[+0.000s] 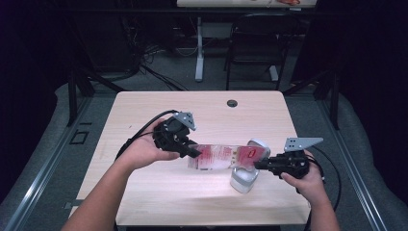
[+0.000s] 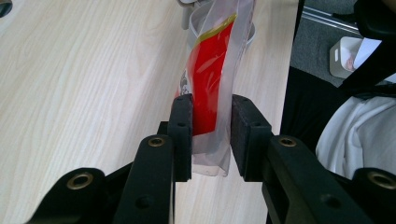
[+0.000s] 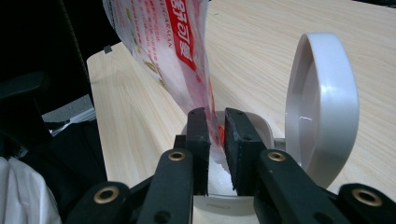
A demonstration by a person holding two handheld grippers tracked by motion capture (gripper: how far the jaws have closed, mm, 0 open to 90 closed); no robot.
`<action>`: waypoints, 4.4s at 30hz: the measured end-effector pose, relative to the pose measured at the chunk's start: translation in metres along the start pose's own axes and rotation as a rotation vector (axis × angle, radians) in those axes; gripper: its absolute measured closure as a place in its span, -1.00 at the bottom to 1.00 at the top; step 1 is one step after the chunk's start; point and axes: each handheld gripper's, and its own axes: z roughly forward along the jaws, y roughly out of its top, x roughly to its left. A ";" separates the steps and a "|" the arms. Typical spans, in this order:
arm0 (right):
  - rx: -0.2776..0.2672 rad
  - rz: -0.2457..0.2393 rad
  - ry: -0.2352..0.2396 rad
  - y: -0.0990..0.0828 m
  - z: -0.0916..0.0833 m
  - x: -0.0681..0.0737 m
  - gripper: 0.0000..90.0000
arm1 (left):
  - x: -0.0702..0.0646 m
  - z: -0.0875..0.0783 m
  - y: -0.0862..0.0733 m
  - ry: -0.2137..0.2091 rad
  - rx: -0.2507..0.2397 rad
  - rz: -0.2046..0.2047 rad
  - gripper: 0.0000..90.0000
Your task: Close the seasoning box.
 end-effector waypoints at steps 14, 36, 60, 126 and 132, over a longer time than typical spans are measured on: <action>0.003 -0.047 -0.020 0.004 -0.001 0.007 1.00 | 0.002 0.002 -0.005 0.006 0.010 -0.012 0.60; -0.004 -0.099 -0.053 0.019 0.001 0.022 1.00 | 0.004 0.001 -0.027 0.019 -0.007 -0.032 0.59; 0.202 -0.186 -0.067 0.065 0.008 0.038 1.00 | 0.008 0.007 -0.060 0.003 -0.067 -0.063 0.58; 0.484 -0.434 -0.134 0.128 0.080 0.085 1.00 | 0.015 0.034 -0.148 0.071 -0.160 -0.169 0.51; 0.487 -0.448 -0.139 0.126 0.082 0.086 1.00 | 0.015 0.037 -0.148 0.078 -0.160 -0.165 0.45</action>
